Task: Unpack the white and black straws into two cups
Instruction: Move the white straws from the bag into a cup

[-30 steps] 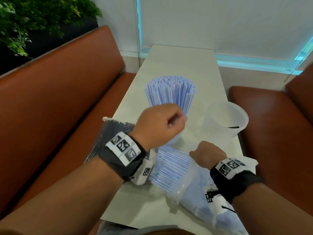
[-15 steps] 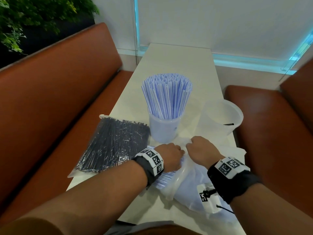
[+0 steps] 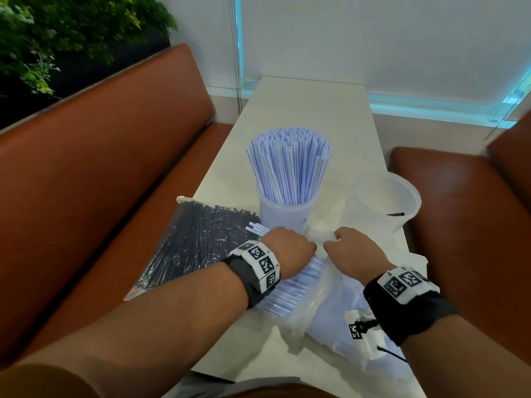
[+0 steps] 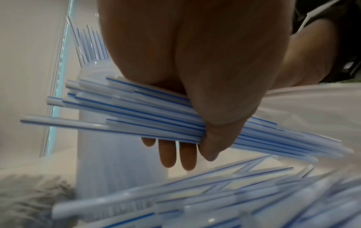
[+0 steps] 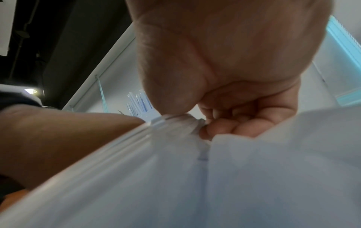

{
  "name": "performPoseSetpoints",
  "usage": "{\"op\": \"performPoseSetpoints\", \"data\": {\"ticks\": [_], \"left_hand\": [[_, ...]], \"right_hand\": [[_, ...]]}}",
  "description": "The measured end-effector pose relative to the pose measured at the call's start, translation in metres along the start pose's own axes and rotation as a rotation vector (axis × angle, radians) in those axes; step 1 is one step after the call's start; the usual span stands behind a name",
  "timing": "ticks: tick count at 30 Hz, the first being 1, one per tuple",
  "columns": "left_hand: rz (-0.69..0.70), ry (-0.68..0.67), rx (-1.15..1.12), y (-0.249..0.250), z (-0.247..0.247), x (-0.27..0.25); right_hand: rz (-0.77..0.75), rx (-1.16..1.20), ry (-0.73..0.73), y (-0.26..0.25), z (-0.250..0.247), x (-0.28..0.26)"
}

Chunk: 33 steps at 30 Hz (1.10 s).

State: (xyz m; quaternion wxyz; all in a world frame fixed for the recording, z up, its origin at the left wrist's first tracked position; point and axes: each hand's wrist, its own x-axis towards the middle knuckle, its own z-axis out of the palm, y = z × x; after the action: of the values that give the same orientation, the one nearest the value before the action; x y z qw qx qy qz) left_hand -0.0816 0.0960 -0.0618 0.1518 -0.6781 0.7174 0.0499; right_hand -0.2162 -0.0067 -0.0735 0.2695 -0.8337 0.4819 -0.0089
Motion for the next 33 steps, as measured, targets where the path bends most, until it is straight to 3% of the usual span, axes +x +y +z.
{"op": "performPoseSetpoints", "data": {"ticks": [5, 12, 14, 17, 20, 22, 25, 28, 33], "left_hand": [[-0.048, 0.034, 0.013, -0.028, -0.002, -0.018], [-0.246, 0.063, -0.023, -0.094, 0.019, -0.061], [-0.271, 0.105, -0.055, -0.102, 0.025, -0.066], [-0.271, 0.193, -0.108, -0.103, 0.03, -0.067], [-0.261, 0.268, -0.165, -0.097, 0.029, -0.064], [-0.234, 0.304, -0.188, -0.088, 0.025, -0.059], [-0.154, 0.357, -0.23, -0.069, 0.018, -0.051], [-0.169, 0.42, -0.256, -0.06, 0.01, -0.047], [-0.103, 0.489, -0.321, -0.035, -0.008, -0.04]], "right_hand": [[0.052, 0.037, 0.004, 0.009, -0.004, -0.002], [0.024, -0.005, 0.005, 0.013, -0.004, -0.007], [-0.048, 0.045, 0.124, 0.006, -0.005, -0.009], [-0.255, 0.309, 0.342, -0.011, -0.015, -0.016], [-0.278, 0.712, 0.281, -0.02, -0.024, -0.021], [-0.235, 0.84, 0.189, -0.024, -0.024, -0.023], [-0.253, 0.849, 0.135, -0.032, -0.019, -0.026], [-0.216, 1.023, 0.318, -0.035, -0.025, -0.024], [-0.224, 0.98, 0.164, -0.038, -0.018, -0.029]]}}
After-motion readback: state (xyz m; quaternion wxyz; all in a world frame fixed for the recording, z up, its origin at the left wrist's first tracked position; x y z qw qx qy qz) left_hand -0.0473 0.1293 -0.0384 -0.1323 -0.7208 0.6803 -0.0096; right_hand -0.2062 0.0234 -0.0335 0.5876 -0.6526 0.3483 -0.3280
